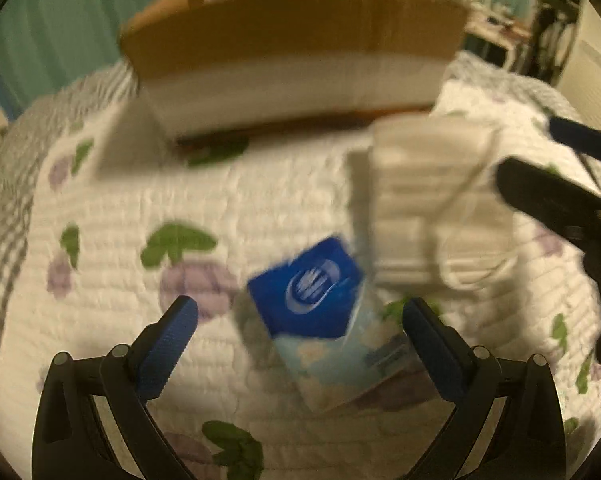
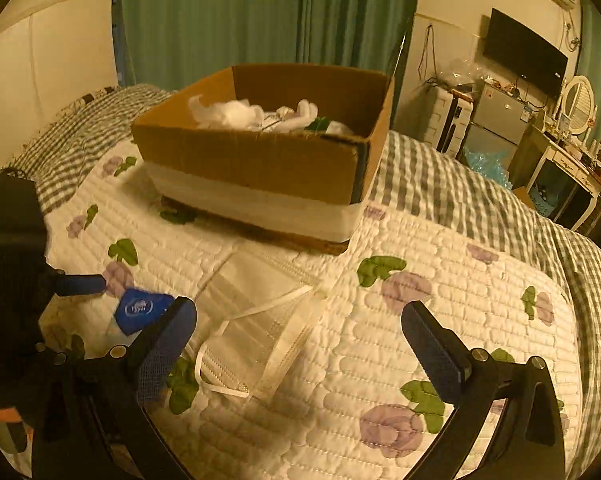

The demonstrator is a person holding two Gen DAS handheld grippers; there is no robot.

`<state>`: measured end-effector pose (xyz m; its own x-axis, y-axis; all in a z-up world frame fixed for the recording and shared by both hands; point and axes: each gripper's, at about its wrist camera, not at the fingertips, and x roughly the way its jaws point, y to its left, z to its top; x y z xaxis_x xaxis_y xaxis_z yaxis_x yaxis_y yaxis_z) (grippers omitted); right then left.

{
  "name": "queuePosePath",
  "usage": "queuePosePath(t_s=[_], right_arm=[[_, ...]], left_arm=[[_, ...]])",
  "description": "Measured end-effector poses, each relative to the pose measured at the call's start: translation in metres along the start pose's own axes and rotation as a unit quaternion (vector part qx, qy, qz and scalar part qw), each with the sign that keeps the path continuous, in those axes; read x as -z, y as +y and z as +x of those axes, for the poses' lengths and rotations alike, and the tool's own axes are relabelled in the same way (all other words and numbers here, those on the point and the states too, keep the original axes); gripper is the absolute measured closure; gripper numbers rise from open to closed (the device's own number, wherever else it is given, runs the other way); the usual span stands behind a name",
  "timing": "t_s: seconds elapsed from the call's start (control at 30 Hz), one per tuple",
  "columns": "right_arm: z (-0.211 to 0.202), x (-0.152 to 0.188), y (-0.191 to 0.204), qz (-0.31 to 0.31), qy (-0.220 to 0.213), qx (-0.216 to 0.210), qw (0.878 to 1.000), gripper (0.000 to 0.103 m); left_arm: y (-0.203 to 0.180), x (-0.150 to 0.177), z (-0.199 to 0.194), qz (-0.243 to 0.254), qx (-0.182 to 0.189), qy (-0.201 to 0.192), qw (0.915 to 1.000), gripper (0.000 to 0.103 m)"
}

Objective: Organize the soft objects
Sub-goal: 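Grasp the blue Vinda tissue pack with left tool while right tool grasps the white mask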

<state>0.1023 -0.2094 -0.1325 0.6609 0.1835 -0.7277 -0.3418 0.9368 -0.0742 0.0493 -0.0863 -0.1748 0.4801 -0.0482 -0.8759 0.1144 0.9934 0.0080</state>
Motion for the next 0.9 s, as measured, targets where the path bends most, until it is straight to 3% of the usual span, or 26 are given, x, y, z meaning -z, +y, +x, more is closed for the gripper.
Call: queuePosePath(t_s=[0.07, 0.13, 0.2, 0.27, 0.43, 0.67, 0.7, 0.73, 0.77, 0.8, 0.9], right_arm=[[0.005, 0.002, 0.003, -0.001, 0.008, -0.004, 1.0, 0.0], [0.01, 0.004, 0.006, -0.001, 0.016, -0.009, 1.0, 0.0], [0.016, 0.005, 0.009, 0.001, 0.024, -0.018, 1.0, 0.0], [0.022, 0.005, 0.012, 0.001, 0.03, -0.022, 0.999, 0.0], [0.036, 0.002, 0.018, 0.002, 0.042, -0.024, 0.999, 0.0], [0.05, 0.009, 0.014, 0.028, 0.077, -0.038, 0.996, 0.001], [0.05, 0.01, 0.014, 0.029, 0.077, -0.04, 0.996, 0.004], [0.05, 0.012, 0.014, 0.032, 0.078, -0.049, 0.995, 0.023], [0.05, 0.013, 0.014, 0.034, 0.083, -0.053, 0.995, 0.058], [0.05, 0.014, 0.015, 0.033, 0.09, -0.048, 0.994, 0.072], [0.042, 0.015, 0.021, 0.019, 0.082, -0.056, 0.995, 0.084]], left_arm=[[0.011, 0.002, 0.007, -0.028, 0.01, 0.016, 0.9994, 0.0], [0.024, 0.004, 0.006, -0.054, 0.015, 0.014, 0.9983, 0.011], [0.03, 0.006, 0.005, -0.055, 0.018, 0.014, 0.9982, 0.044], [0.033, 0.008, 0.004, -0.036, 0.023, 0.013, 0.999, 0.053], [0.04, 0.015, -0.001, -0.021, 0.033, 0.007, 0.9992, 0.054], [0.04, 0.021, -0.008, 0.017, 0.017, -0.005, 0.9997, 0.054], [0.043, 0.015, -0.008, 0.017, 0.016, -0.006, 0.9997, 0.054], [0.045, 0.01, -0.01, 0.017, 0.015, -0.008, 0.9997, 0.054], [0.045, 0.007, -0.011, 0.017, 0.013, -0.01, 0.9997, 0.054], [0.046, 0.005, -0.012, 0.018, 0.011, -0.013, 0.9997, 0.054], [0.051, 0.005, -0.019, 0.017, 0.005, -0.023, 0.9996, 0.054]])
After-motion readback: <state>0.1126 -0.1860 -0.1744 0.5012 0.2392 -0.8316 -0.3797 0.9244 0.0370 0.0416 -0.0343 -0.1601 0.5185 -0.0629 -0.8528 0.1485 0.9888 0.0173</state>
